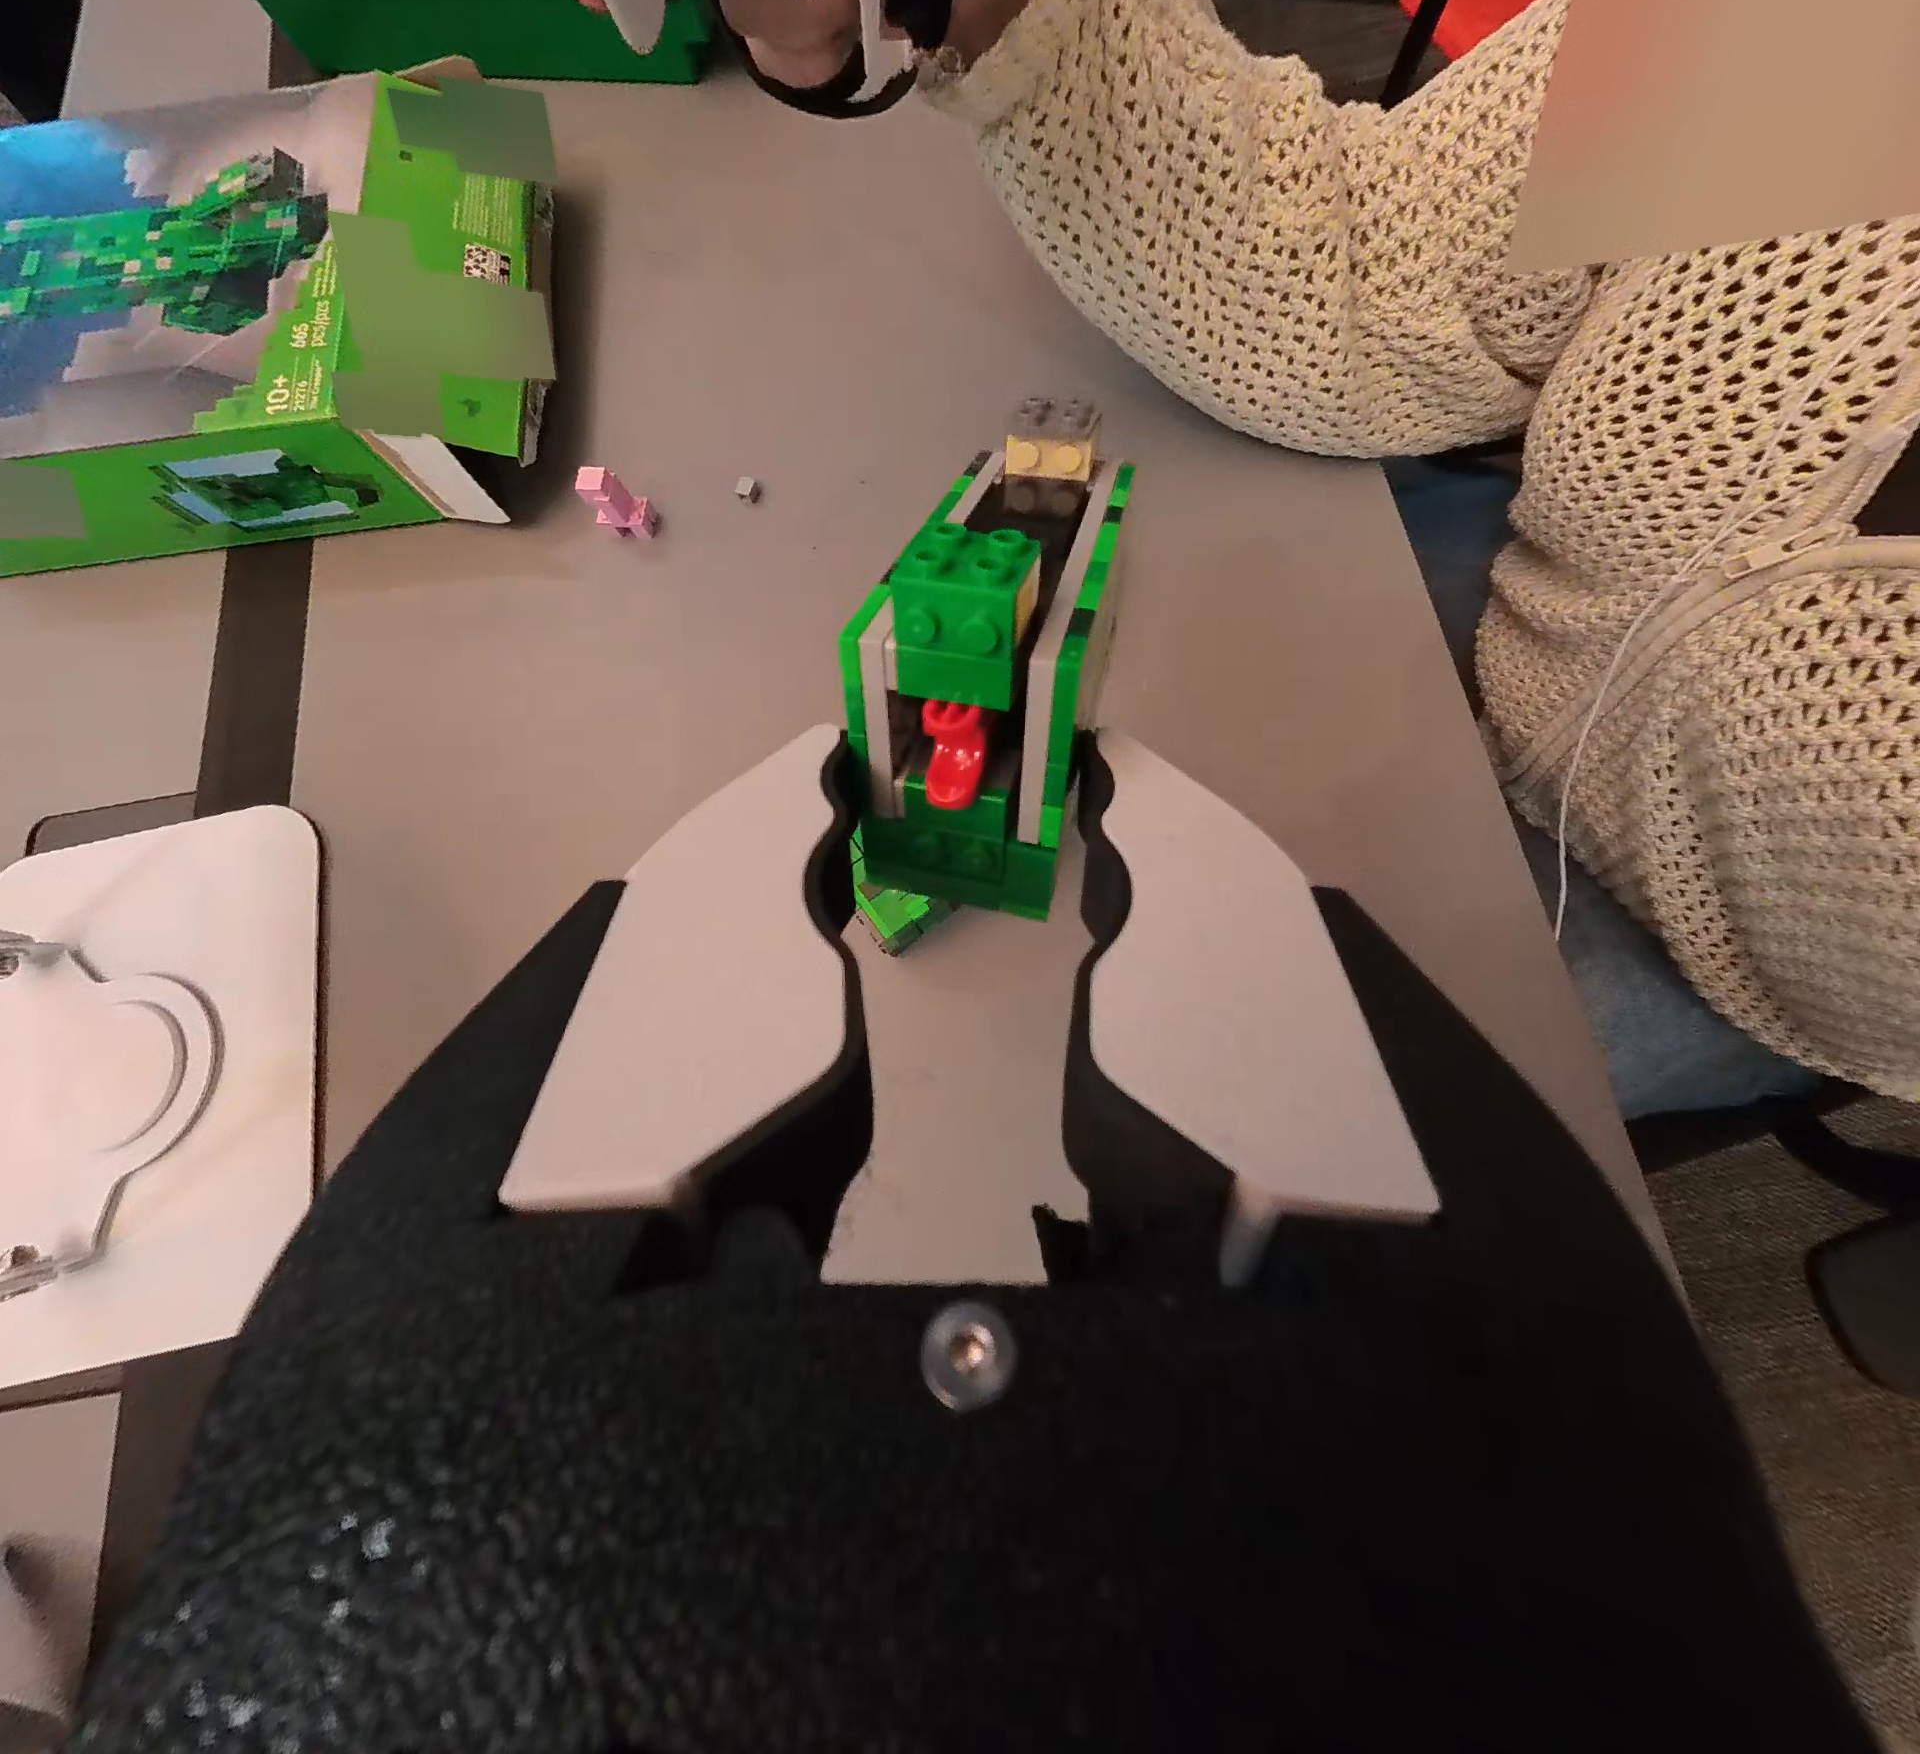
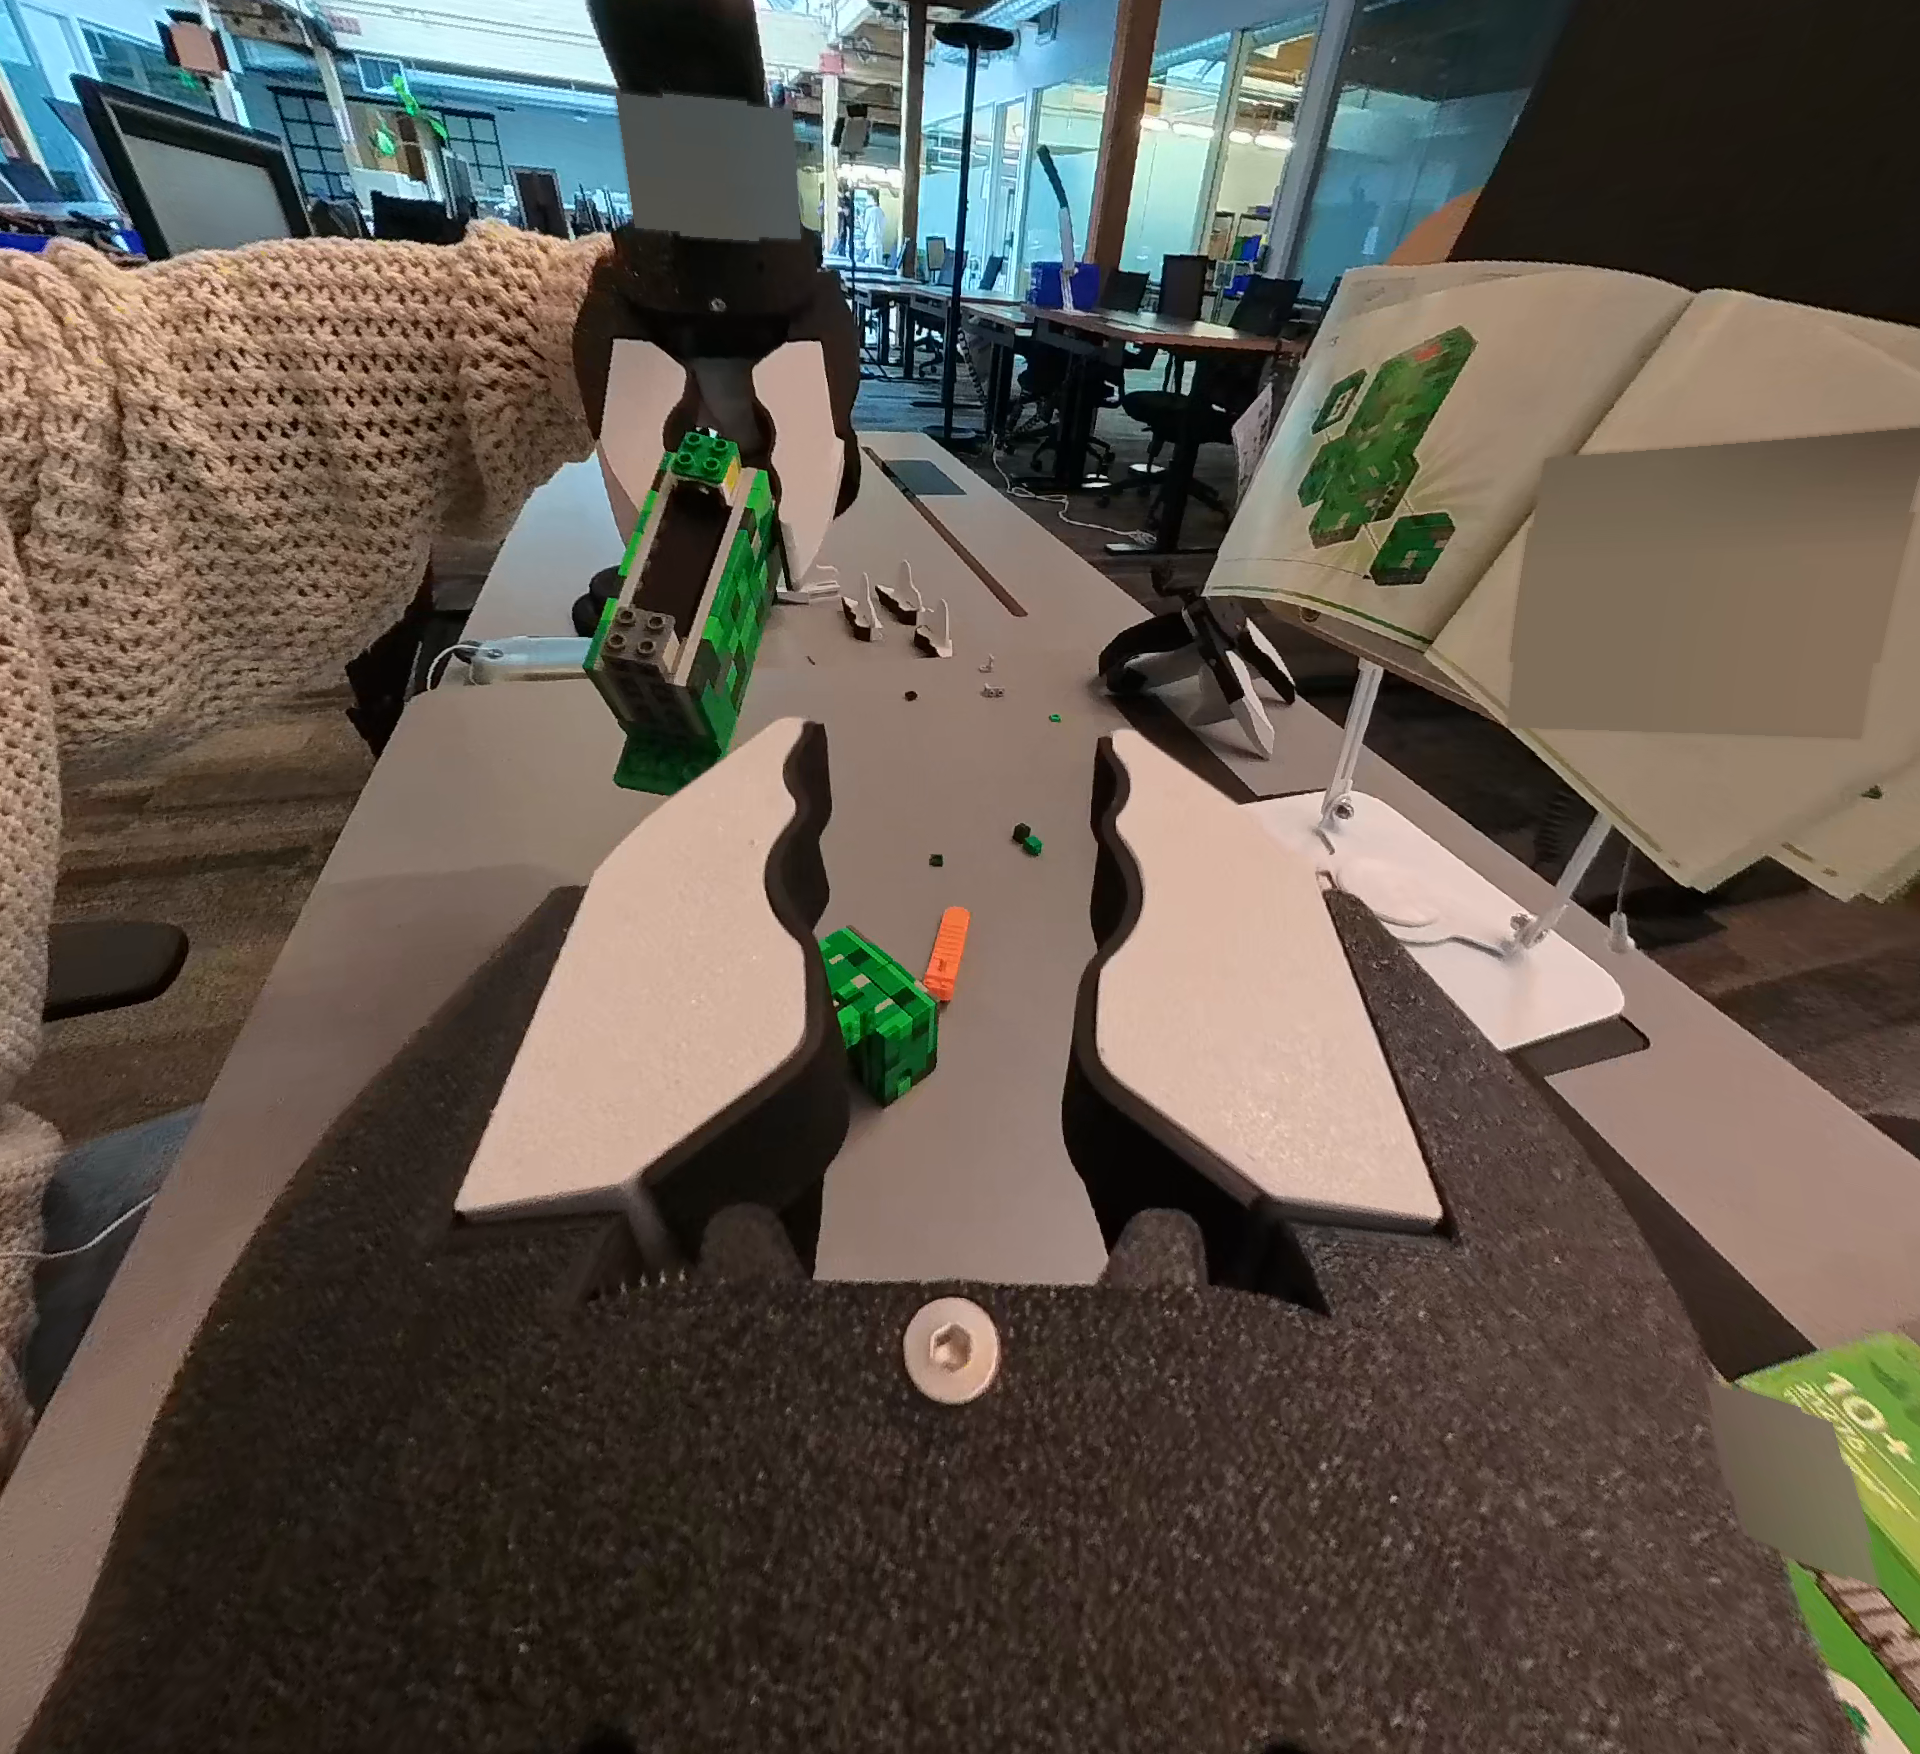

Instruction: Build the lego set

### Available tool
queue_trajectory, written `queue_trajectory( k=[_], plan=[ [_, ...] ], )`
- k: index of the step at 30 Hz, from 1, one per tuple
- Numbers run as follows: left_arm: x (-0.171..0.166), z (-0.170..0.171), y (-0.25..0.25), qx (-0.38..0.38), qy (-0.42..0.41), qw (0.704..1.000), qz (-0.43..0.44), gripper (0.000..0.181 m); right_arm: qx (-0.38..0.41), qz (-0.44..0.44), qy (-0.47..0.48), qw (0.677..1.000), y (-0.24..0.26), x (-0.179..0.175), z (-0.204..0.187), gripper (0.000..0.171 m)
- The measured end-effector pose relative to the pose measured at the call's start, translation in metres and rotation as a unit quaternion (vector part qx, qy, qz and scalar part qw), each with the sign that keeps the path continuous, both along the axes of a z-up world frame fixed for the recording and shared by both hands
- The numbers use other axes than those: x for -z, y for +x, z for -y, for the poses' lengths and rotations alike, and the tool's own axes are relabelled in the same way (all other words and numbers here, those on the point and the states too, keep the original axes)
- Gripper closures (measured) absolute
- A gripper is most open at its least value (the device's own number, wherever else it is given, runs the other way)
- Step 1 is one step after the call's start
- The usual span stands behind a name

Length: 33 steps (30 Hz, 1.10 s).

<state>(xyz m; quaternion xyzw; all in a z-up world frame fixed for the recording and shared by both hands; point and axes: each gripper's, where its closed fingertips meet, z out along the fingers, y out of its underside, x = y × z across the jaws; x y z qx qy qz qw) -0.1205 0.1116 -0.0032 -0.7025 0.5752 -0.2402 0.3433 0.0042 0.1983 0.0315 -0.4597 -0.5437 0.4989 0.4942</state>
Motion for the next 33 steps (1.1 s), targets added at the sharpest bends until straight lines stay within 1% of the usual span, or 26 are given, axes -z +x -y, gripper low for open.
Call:
queue_trajectory(
  k=[5, 7, 10, 12, 13, 15, 16, 18, 20, 21, 22, 24, 26, 27, 29, 31, 33],
  plan=[
    [0.001, 0.001, -0.003, -0.003, 0.006, 1.000, -0.006, 0.141, 0.003, 0.008, 0.002, 1.000, -0.003, 0.002, 0.000, 0.123],
    [0.004, -0.001, -0.007, -0.011, 0.022, 1.000, -0.018, 0.142, 0.004, 0.011, 0.003, 1.000, -0.004, 0.003, 0.000, 0.123],
    [0.012, -0.007, -0.019, -0.034, 0.085, 0.994, -0.065, 0.141, 0.015, 0.020, 0.008, 1.000, -0.010, 0.004, 0.000, 0.122],
    [0.021, -0.012, -0.032, -0.058, 0.162, 0.979, -0.113, 0.141, 0.028, 0.030, 0.019, 0.999, -0.016, 0.005, 0.000, 0.122],
    [0.024, -0.015, -0.039, -0.080, 0.207, 0.967, -0.123, 0.141, 0.038, 0.037, 0.025, 0.998, -0.020, 0.006, -0.001, 0.122],
    [0.029, -0.015, -0.049, -0.124, 0.282, 0.945, -0.113, 0.141, 0.066, 0.054, 0.041, 0.995, -0.030, 0.009, -0.003, 0.122],
    [0.029, -0.017, -0.057, -0.162, 0.327, 0.926, -0.099, 0.141, 0.086, 0.064, 0.048, 0.993, -0.035, 0.010, -0.005, 0.120],
    [0.029, -0.021, -0.077, -0.247, 0.406, 0.877, -0.074, 0.141, 0.127, 0.063, 0.051, 0.989, -0.047, 0.010, -0.008, 0.118],
    [0.028, -0.023, -0.101, -0.342, 0.469, 0.814, -0.038, 0.141, 0.176, 0.049, 0.032, 0.983, -0.062, 0.011, -0.010, 0.110],
    [0.031, -0.023, -0.110, -0.376, 0.486, 0.788, -0.021, 0.141, 0.179, 0.050, 0.023, 0.982, -0.072, 0.019, -0.002, 0.106],
    [0.036, -0.023, -0.118, -0.405, 0.495, 0.768, -0.004, 0.141, 0.181, 0.068, 0.013, 0.981, -0.081, 0.034, 0.007, 0.101],
    [0.050, -0.026, -0.127, -0.445, 0.497, 0.745, 0.024, 0.141, 0.199, 0.157, 0.016, 0.967, -0.094, 0.081, 0.022, 0.083],
    [0.066, -0.032, -0.134, -0.470, 0.498, 0.727, 0.035, 0.141, 0.211, 0.230, 0.027, 0.950, -0.099, 0.128, 0.041, 0.074],
    [0.074, -0.034, -0.137, -0.481, 0.489, 0.726, 0.047, 0.141, 0.218, 0.258, 0.034, 0.941, -0.100, 0.147, 0.049, 0.071],
    [0.085, -0.037, -0.141, -0.485, 0.478, 0.730, 0.060, 0.141, 0.242, 0.294, 0.056, 0.923, -0.097, 0.176, 0.056, 0.066],
    [0.089, -0.036, -0.143, -0.472, 0.481, 0.737, 0.059, 0.142, 0.246, 0.308, 0.051, 0.918, -0.099, 0.192, 0.062, 0.064],
    [0.096, -0.036, -0.144, -0.476, 0.463, 0.744, 0.082, 0.143, 0.240, 0.330, 0.042, 0.912, -0.100, 0.206, 0.067, 0.064]
  ],
)
